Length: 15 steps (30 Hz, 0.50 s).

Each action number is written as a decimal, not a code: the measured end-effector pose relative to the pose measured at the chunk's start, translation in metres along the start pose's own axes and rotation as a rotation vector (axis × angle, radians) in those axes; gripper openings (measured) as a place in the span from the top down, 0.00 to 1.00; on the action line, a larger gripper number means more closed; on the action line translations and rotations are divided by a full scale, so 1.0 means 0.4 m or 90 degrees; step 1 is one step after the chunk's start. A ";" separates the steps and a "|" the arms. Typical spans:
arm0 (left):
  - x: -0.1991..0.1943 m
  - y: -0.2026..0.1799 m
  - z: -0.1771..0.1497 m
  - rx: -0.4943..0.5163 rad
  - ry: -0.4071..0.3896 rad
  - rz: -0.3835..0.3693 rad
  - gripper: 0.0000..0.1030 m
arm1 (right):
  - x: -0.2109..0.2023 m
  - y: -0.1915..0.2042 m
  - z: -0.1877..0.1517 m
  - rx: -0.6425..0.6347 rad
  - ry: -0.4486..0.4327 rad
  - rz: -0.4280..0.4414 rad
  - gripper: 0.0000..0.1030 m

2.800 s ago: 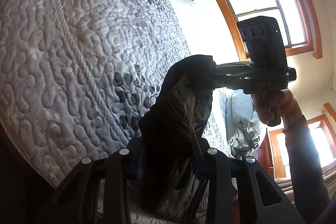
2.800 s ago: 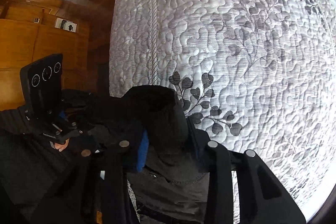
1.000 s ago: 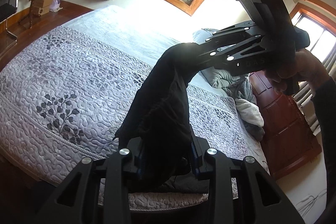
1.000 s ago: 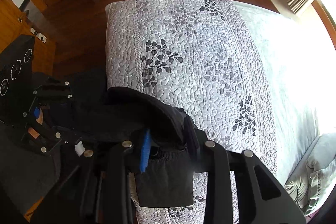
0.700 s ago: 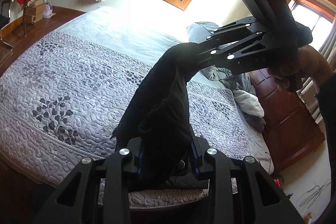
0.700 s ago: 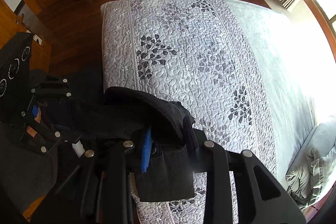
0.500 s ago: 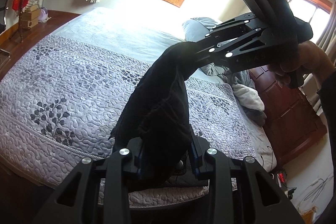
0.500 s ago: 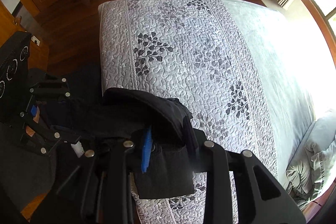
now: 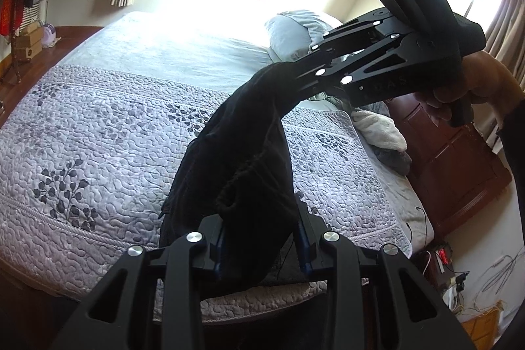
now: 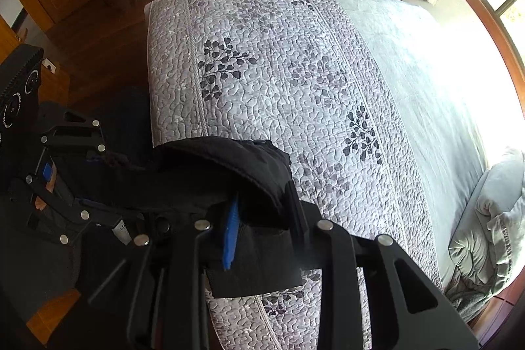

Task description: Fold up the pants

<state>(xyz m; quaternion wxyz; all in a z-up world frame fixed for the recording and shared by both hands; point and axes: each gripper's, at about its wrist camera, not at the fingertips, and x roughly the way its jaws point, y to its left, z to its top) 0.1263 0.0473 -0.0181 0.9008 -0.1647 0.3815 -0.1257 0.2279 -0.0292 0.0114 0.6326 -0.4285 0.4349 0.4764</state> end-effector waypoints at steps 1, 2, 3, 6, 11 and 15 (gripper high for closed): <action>0.003 -0.008 0.000 0.003 0.002 -0.001 0.68 | -0.001 -0.002 -0.008 0.001 0.000 -0.002 0.75; 0.007 -0.015 -0.001 0.007 0.003 -0.001 0.68 | -0.003 -0.003 -0.016 0.002 0.000 -0.004 0.75; 0.010 -0.023 -0.001 0.010 0.005 -0.001 0.68 | -0.004 -0.004 -0.025 0.003 -0.001 -0.006 0.75; 0.025 -0.043 -0.004 0.021 0.012 -0.003 0.68 | -0.006 -0.009 -0.052 0.007 -0.003 -0.014 0.75; 0.053 -0.081 -0.012 0.038 0.026 -0.008 0.68 | -0.001 -0.021 -0.099 0.015 -0.002 -0.021 0.76; 0.076 -0.109 -0.019 0.051 0.037 -0.010 0.68 | 0.006 -0.022 -0.134 0.017 -0.004 -0.028 0.77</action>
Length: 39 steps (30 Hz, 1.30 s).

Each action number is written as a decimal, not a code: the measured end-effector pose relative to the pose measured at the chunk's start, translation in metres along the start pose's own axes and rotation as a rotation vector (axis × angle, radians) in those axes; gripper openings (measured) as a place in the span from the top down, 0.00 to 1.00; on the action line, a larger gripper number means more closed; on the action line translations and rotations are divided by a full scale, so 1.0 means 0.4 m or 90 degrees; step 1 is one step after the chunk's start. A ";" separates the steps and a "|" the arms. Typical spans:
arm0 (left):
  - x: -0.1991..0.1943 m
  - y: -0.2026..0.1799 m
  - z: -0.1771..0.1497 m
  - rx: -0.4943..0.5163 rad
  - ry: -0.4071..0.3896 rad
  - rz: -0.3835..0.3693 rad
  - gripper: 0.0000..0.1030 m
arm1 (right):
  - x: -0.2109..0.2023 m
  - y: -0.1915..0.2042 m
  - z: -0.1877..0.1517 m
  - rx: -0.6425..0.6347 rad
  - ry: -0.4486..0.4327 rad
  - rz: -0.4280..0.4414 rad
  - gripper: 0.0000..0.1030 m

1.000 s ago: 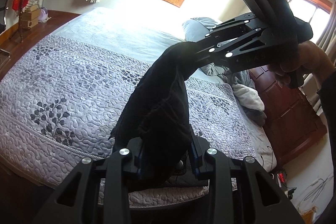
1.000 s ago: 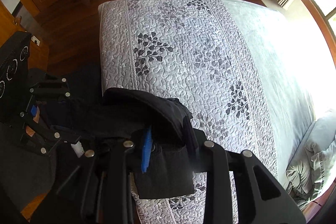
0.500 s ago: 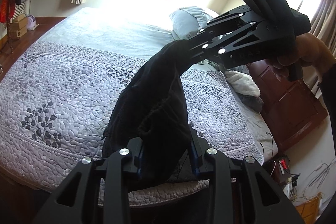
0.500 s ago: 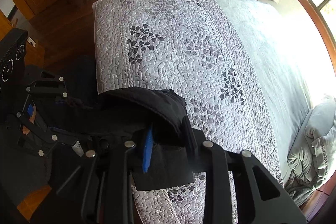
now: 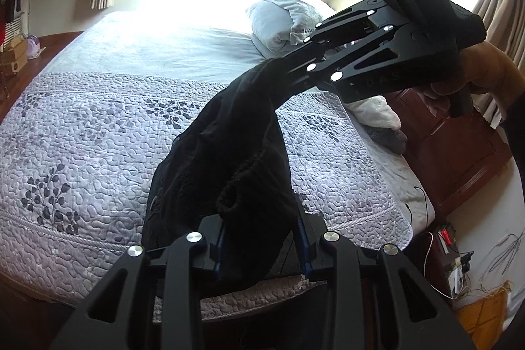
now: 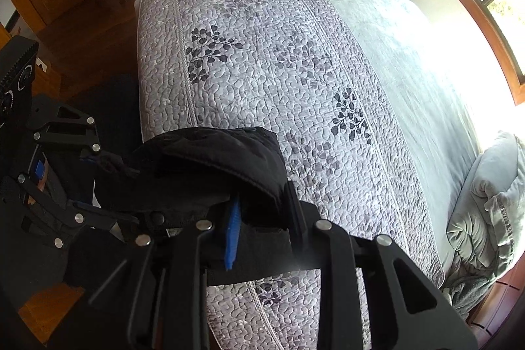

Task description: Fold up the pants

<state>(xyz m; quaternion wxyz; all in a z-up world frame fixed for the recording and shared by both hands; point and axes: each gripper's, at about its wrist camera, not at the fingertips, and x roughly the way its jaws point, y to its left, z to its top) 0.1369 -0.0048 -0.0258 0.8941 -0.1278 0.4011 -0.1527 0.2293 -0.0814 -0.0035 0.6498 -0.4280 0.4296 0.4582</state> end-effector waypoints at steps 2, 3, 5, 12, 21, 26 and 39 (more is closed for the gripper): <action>0.013 -0.014 -0.001 0.009 0.006 0.000 0.68 | 0.004 -0.002 -0.021 0.000 -0.003 -0.004 0.78; 0.019 -0.023 -0.002 0.013 0.008 0.001 0.68 | 0.007 -0.004 -0.031 -0.001 -0.003 -0.006 0.78; 0.036 -0.037 -0.004 0.021 0.016 0.000 0.68 | 0.013 -0.009 -0.051 0.000 -0.001 -0.010 0.79; 0.090 -0.085 -0.014 0.048 0.036 -0.001 0.68 | 0.040 -0.023 -0.118 0.001 0.010 -0.032 0.80; 0.158 -0.118 -0.027 0.072 0.062 -0.006 0.68 | 0.076 -0.047 -0.187 0.014 0.017 -0.033 0.82; 0.202 -0.137 -0.037 0.081 0.079 -0.012 0.68 | 0.101 -0.063 -0.230 0.018 0.026 -0.034 0.83; 0.326 -0.184 -0.053 0.097 0.128 -0.026 0.68 | 0.183 -0.115 -0.337 0.030 0.038 -0.022 0.85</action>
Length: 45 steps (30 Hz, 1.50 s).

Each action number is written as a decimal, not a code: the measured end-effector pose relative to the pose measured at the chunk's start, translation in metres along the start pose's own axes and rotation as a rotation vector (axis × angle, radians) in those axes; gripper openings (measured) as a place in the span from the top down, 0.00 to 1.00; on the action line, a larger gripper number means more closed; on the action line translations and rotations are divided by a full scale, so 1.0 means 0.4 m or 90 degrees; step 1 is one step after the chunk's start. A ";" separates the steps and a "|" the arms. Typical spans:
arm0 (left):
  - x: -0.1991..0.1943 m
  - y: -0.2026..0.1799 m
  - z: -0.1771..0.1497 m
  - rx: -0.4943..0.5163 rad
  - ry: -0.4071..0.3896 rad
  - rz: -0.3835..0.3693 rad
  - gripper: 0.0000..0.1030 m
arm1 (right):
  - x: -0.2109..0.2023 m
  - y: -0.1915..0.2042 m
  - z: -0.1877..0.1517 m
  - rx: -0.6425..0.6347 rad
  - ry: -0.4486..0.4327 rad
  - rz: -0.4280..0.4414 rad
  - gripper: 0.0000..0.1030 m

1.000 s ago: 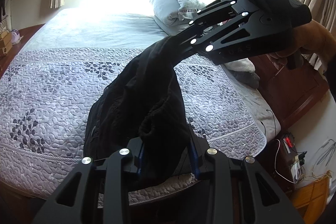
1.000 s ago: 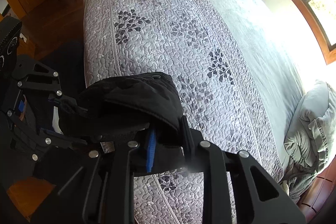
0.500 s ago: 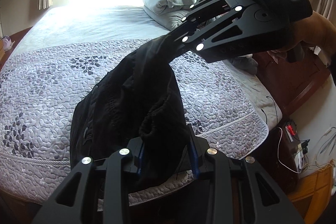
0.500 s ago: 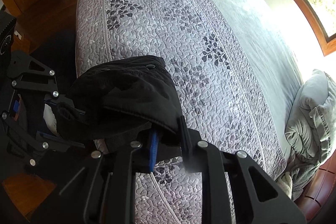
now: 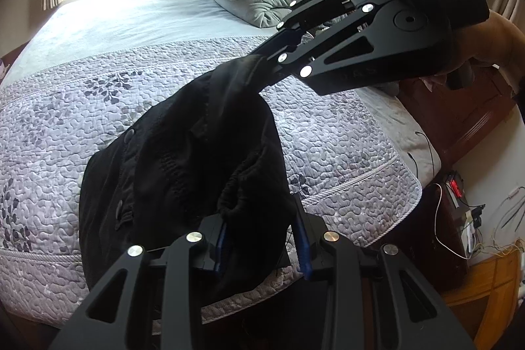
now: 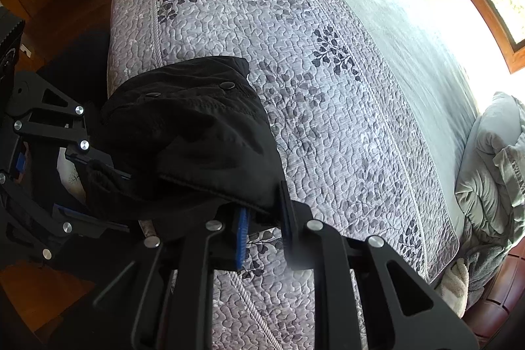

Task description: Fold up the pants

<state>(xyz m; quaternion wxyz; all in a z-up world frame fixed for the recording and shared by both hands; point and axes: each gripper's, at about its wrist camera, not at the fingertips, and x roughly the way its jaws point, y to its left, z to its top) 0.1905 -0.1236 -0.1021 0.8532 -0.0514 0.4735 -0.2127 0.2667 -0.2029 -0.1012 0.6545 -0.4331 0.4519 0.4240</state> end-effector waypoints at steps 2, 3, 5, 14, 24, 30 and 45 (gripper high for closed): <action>0.016 -0.007 0.001 0.003 0.006 -0.001 0.68 | 0.011 -0.009 -0.012 0.003 0.000 0.003 0.85; 0.024 -0.010 0.002 0.004 0.009 -0.002 0.68 | 0.017 -0.012 -0.019 0.003 0.000 0.003 0.85; 0.042 -0.014 0.003 0.004 0.016 -0.003 0.68 | 0.028 -0.017 -0.031 0.003 0.002 0.003 0.85; 0.116 -0.035 0.008 0.012 0.045 -0.011 0.68 | 0.080 -0.046 -0.081 0.006 0.008 0.011 0.86; 0.214 -0.052 0.003 0.021 0.086 -0.008 0.68 | 0.169 -0.063 -0.136 -0.004 0.022 0.009 0.86; 0.271 -0.062 -0.005 0.030 0.113 0.000 0.68 | 0.223 -0.074 -0.171 -0.005 0.033 0.015 0.86; 0.405 -0.092 -0.040 0.065 0.167 0.041 0.68 | 0.335 -0.074 -0.232 -0.016 0.058 0.016 0.86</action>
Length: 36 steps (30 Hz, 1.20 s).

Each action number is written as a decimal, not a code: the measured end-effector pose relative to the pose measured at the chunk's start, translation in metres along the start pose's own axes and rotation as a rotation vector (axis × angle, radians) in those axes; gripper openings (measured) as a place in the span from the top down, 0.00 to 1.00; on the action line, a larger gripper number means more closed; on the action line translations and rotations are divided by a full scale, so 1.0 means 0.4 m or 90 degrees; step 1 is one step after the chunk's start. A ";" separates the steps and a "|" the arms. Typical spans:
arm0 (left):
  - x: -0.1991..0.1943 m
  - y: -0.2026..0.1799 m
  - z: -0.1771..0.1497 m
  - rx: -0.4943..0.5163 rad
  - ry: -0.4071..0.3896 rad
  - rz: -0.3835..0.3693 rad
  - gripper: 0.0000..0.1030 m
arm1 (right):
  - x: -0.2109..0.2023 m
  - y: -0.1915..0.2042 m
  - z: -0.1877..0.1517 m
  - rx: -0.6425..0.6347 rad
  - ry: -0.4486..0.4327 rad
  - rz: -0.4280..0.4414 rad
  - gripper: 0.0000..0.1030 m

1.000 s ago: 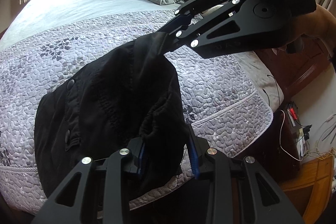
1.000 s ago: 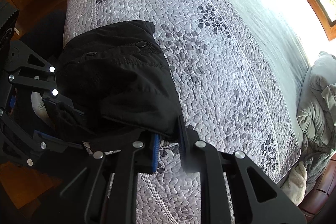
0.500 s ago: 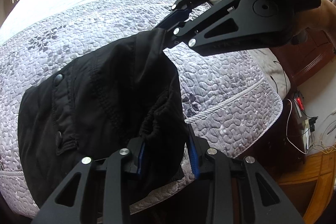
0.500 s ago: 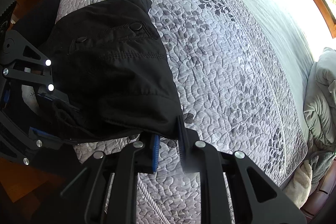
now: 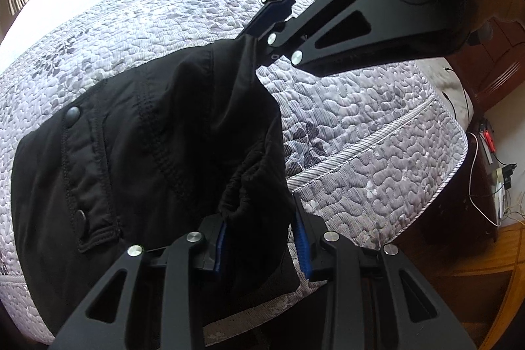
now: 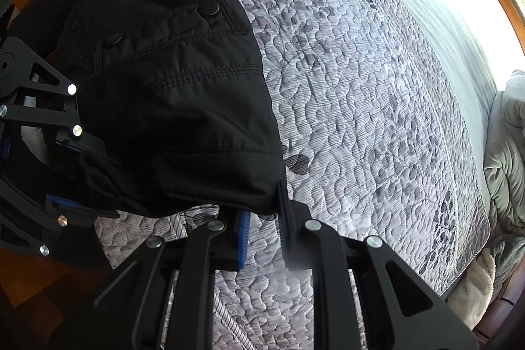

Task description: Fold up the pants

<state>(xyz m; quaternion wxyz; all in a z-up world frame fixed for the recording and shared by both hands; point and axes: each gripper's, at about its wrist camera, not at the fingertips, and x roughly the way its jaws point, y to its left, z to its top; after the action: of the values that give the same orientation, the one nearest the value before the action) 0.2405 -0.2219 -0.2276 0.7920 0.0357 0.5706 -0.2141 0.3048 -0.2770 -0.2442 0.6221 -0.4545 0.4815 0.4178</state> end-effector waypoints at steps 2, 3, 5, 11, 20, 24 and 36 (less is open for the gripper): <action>0.014 -0.001 -0.002 0.002 0.006 0.004 0.68 | 0.014 -0.002 -0.005 0.002 0.001 0.003 0.86; 0.020 -0.002 -0.003 0.004 0.008 0.006 0.68 | 0.021 -0.002 -0.007 0.001 0.003 0.003 0.86; 0.032 -0.004 -0.005 0.008 0.012 0.010 0.68 | 0.034 -0.002 -0.010 0.001 0.005 0.002 0.86; 0.061 -0.013 -0.014 0.020 0.017 0.023 0.67 | 0.065 0.001 -0.018 0.007 0.007 0.004 0.86; 0.074 -0.017 -0.022 0.032 0.018 0.029 0.67 | 0.056 0.004 -0.029 0.037 0.000 -0.010 0.80; 0.085 -0.028 -0.027 0.056 0.027 0.031 0.60 | 0.044 -0.006 -0.053 0.074 0.011 -0.024 0.64; -0.234 0.175 -0.143 -0.015 -0.158 -0.229 0.12 | -0.097 -0.046 -0.194 0.519 -0.238 0.176 0.63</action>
<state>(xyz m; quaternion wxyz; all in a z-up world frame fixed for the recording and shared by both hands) 0.1922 -0.1135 -0.1746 0.8055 -0.1028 0.4685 -0.3479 0.2984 -0.3595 -0.2127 0.7644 -0.0219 0.5422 0.3482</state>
